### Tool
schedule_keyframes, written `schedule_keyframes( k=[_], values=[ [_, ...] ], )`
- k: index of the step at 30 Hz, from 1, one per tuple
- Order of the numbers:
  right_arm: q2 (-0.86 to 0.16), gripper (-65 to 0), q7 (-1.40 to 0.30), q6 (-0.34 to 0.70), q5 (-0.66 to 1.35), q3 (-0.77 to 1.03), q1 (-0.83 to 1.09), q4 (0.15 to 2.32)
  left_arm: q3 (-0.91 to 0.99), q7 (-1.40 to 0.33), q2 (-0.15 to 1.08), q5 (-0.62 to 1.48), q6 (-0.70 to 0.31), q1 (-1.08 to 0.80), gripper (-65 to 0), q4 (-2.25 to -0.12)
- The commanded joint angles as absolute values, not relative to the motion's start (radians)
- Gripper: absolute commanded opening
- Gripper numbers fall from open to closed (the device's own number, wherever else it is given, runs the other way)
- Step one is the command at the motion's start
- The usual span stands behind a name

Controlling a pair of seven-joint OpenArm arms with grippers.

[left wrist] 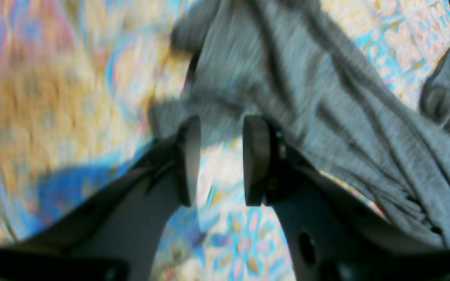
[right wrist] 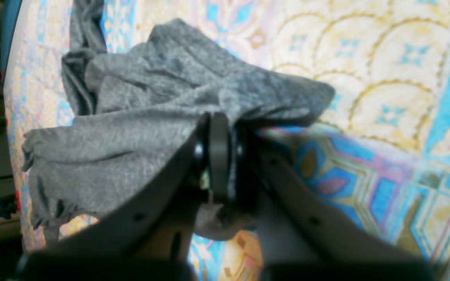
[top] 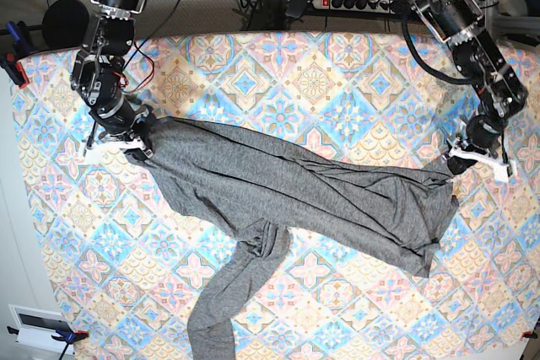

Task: Layout the t-shirt on the table in an organized manner, then fold the t-shirt properly
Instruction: 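Carry the held shirt end with the left gripper back toward the right gripper, then release the shirt from the left gripper and lift it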

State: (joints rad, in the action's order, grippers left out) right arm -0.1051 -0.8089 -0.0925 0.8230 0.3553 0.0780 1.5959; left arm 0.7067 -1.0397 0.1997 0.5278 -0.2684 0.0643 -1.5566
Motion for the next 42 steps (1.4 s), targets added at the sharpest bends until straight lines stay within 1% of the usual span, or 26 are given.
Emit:
schedule_keyframes(
  k=[1,5,7,10,13,16,22,25,34,42],
  values=[
    [-0.116,-65.0,-0.796,-0.084,0.839,0.357,0.064,1.613,0.73,-1.012,0.209,0.568,-0.277,0.09,-48.3,-1.575],
    [-0.116,-65.0,-0.797,-0.084,0.839,0.357,0.064,1.613,0.851,-1.018,0.163,0.627,-0.277,0.091,-47.6,-1.573],
    [-0.116,-65.0,-0.797,-0.084,0.839,0.357,0.064,1.613,0.885,-1.02,0.147,0.651,-0.277,0.096,-45.3,-1.572],
    [-0.116,-65.0,-0.797,-0.084,0.839,0.357,0.064,1.613,0.888,-1.012,0.148,0.7,-0.277,0.108,-39.6,-1.518],
    [-0.116,-65.0,-0.799,-0.084,0.839,0.357,0.065,1.613,0.909,-1.012,0.15,0.734,-0.275,0.148,-34.7,-1.423],
    [-0.116,-65.0,-0.799,-0.084,0.839,0.357,0.068,1.613,0.952,-1.003,0.15,0.733,-0.275,0.203,-31.8,-1.316],
    [-0.116,-65.0,-0.799,-0.084,0.839,0.357,0.068,1.613,0.951,-0.911,0.18,0.642,-0.274,0.306,-31.8,-1.161],
    [-0.116,-65.0,-0.799,-0.084,0.839,0.357,0.068,1.613,0.952,-0.892,0.182,0.611,-0.274,0.337,-31.8,-1.133],
    [-0.116,-65.0,-0.8,-0.084,0.839,0.357,0.068,1.613,0.951,-0.894,0.177,0.605,-0.274,0.398,-31.8,-1.122],
    [-0.116,-65.0,-0.8,-0.084,0.839,0.357,0.067,1.613,0.949,-0.895,0.177,0.605,-0.274,0.423,-31.8,-1.0]
  ],
)
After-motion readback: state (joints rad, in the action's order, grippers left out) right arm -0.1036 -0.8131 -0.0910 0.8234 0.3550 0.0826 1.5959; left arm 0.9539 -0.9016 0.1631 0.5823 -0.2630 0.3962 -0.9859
